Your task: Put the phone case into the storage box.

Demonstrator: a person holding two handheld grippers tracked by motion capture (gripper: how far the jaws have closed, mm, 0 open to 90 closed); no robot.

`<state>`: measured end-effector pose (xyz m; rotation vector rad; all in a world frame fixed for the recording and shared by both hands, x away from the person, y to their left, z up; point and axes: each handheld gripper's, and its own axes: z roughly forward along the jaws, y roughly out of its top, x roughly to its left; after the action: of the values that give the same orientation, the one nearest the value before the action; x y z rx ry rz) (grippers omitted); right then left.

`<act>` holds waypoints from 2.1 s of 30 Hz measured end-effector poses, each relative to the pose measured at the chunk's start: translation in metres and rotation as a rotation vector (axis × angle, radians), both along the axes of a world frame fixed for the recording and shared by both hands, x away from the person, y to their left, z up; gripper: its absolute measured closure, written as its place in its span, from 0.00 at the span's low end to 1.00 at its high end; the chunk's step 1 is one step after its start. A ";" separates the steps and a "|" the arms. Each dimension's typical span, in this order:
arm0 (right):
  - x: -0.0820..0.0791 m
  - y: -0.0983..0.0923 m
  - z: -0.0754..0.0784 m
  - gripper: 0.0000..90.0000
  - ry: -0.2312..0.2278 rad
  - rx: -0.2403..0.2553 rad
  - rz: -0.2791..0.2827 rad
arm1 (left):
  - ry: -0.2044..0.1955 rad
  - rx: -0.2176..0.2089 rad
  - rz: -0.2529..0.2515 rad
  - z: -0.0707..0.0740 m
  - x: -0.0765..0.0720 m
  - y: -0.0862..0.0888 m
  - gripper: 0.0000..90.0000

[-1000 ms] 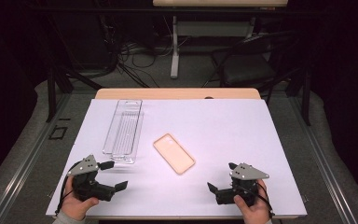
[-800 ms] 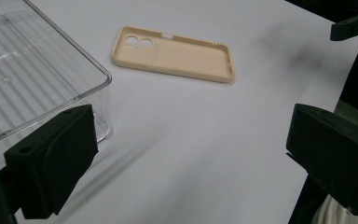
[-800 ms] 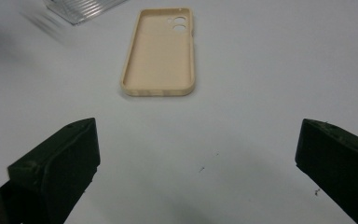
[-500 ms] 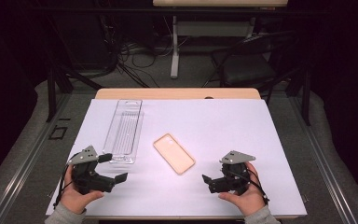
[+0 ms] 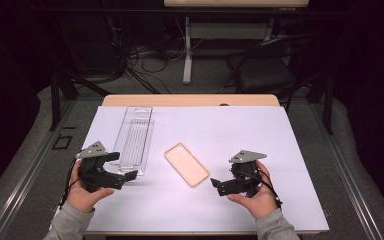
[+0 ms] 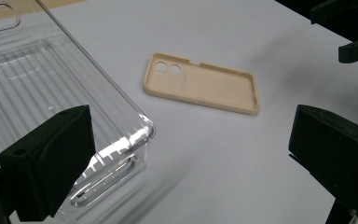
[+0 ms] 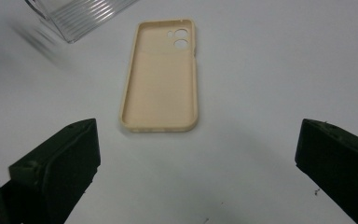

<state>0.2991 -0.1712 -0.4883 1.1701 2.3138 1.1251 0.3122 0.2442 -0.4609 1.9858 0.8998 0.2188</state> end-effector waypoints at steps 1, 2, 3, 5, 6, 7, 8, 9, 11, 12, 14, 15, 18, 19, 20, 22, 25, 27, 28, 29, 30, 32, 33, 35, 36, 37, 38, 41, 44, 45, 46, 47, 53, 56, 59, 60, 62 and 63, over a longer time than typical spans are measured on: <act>0.001 0.001 0.001 0.00 0.003 0.003 -0.002 | -0.004 -0.002 0.006 0.001 0.002 -0.001 0.00; 0.002 0.001 0.002 0.00 0.003 0.002 0.001 | -0.005 -0.005 0.003 0.001 0.003 -0.001 0.00; 0.003 0.001 0.002 0.00 0.003 0.000 0.002 | -0.006 -0.006 0.004 0.002 0.005 -0.002 0.00; 0.005 0.002 0.003 0.00 0.001 0.002 -0.003 | -0.009 -0.006 0.004 0.004 0.007 -0.003 0.00; 0.006 0.003 0.004 0.00 0.001 -0.001 -0.004 | -0.013 -0.006 0.005 0.005 0.008 -0.004 0.01; 0.007 0.003 0.005 0.00 0.000 0.001 -0.005 | -0.017 -0.010 0.003 0.006 0.009 -0.004 0.01; 0.009 0.003 0.006 0.00 -0.003 0.002 -0.002 | -0.018 -0.009 0.001 0.008 0.010 -0.005 0.01; 0.009 0.004 0.007 0.00 -0.001 0.001 -0.004 | -0.019 -0.006 0.000 0.009 0.012 -0.005 0.01; 0.011 0.005 0.009 0.00 -0.003 -0.004 -0.002 | -0.016 -0.004 -0.001 0.010 0.014 -0.006 0.01; 0.011 0.005 0.009 0.00 -0.004 -0.006 0.000 | -0.015 -0.006 0.004 0.011 0.015 -0.007 0.01; 0.014 0.007 0.010 0.00 0.002 -0.010 0.001 | -0.012 -0.004 0.004 0.013 0.018 -0.007 0.01; 0.015 0.007 0.011 0.00 0.002 -0.011 0.004 | -0.011 -0.001 0.001 0.013 0.020 -0.007 0.01; 0.018 0.009 0.012 0.00 0.012 -0.012 0.003 | -0.009 0.004 0.006 0.015 0.024 -0.008 0.01; 0.019 0.010 0.013 0.00 0.010 -0.011 0.002 | -0.003 0.006 0.005 0.016 0.025 -0.008 0.01; 0.020 0.011 0.013 0.00 0.012 -0.013 0.001 | -0.005 0.005 0.012 0.017 0.027 -0.009 0.01; 0.022 0.012 0.014 0.00 0.013 -0.018 -0.002 | -0.005 0.010 0.011 0.018 0.030 -0.009 0.01; 0.027 0.013 0.014 0.00 0.013 -0.018 0.001 | -0.004 0.014 0.016 0.018 0.034 -0.010 0.01; 0.029 0.015 0.014 0.00 0.018 -0.020 0.000 | 0.005 0.009 0.022 0.018 0.039 -0.011 0.01; 0.031 0.015 0.013 0.00 0.019 -0.023 -0.001 | 0.000 0.013 0.021 0.018 0.040 -0.011 0.01; 0.032 0.016 0.013 0.00 0.021 -0.024 -0.001 | 0.000 0.013 0.021 0.018 0.040 -0.011 0.01; 0.034 0.017 0.012 0.00 0.023 -0.021 0.001 | 0.005 0.008 0.024 0.018 0.045 -0.013 0.01; 0.037 0.018 0.012 0.00 0.030 -0.020 0.005 | 0.001 0.011 0.023 0.019 0.048 -0.014 0.01; 0.039 0.019 0.012 0.00 0.031 -0.021 0.003 | 0.002 0.007 0.027 0.019 0.050 -0.015 0.01; 0.042 0.021 0.012 0.00 0.036 -0.027 0.008 | 0.001 0.011 0.026 0.019 0.054 -0.016 0.02; 0.043 0.022 0.012 0.01 0.038 -0.032 0.010 | 0.003 0.013 0.030 0.019 0.056 -0.017 0.02; 0.045 0.023 0.012 0.02 0.039 -0.033 0.011 | 0.001 0.012 0.028 0.020 0.057 -0.017 0.02; 0.046 0.023 0.013 0.03 0.040 -0.035 0.012 | 0.004 0.012 0.026 0.020 0.059 -0.018 0.02; 0.051 0.026 0.016 0.08 0.038 -0.042 0.012 | 0.007 0.016 0.028 0.020 0.063 -0.019 0.02; 0.055 0.028 0.019 0.12 0.033 -0.051 0.009 | 0.025 0.008 0.039 0.022 0.067 -0.019 0.03; 0.056 0.029 0.020 0.14 0.034 -0.053 0.008 | 0.016 0.008 0.049 0.023 0.068 -0.018 0.03; 0.058 0.030 0.022 0.16 0.025 -0.055 0.010 | 0.016 0.004 0.055 0.024 0.069 -0.017 0.03; 0.059 0.030 0.023 0.16 0.025 -0.056 0.010 | 0.016 0.004 0.055 0.024 0.069 -0.017 0.03; 0.067 0.036 0.030 0.21 0.038 -0.060 0.022 | -0.007 -0.034 0.054 0.028 0.073 -0.018 0.04; 0.071 0.041 0.033 0.24 0.042 -0.067 0.029 | -0.009 -0.015 0.049 0.029 0.074 -0.019 0.08; 0.075 0.046 0.034 0.27 0.051 -0.072 0.033 | -0.012 0.002 0.053 0.028 0.075 -0.017 0.08; 0.076 0.047 0.034 0.28 0.056 -0.073 0.033 | -0.015 0.002 0.058 0.028 0.075 -0.017 0.08; 0.079 0.050 0.034 0.29 0.065 -0.083 0.041 | -0.017 0.008 0.061 0.027 0.075 -0.015 0.10; 0.080 0.051 0.034 0.29 0.068 -0.086 0.040 | -0.016 0.006 0.067 0.027 0.075 -0.014 0.11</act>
<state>0.3788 -0.1200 -0.4540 1.1524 2.4213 1.0028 0.3875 0.2298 -0.4339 1.9583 0.9573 0.2760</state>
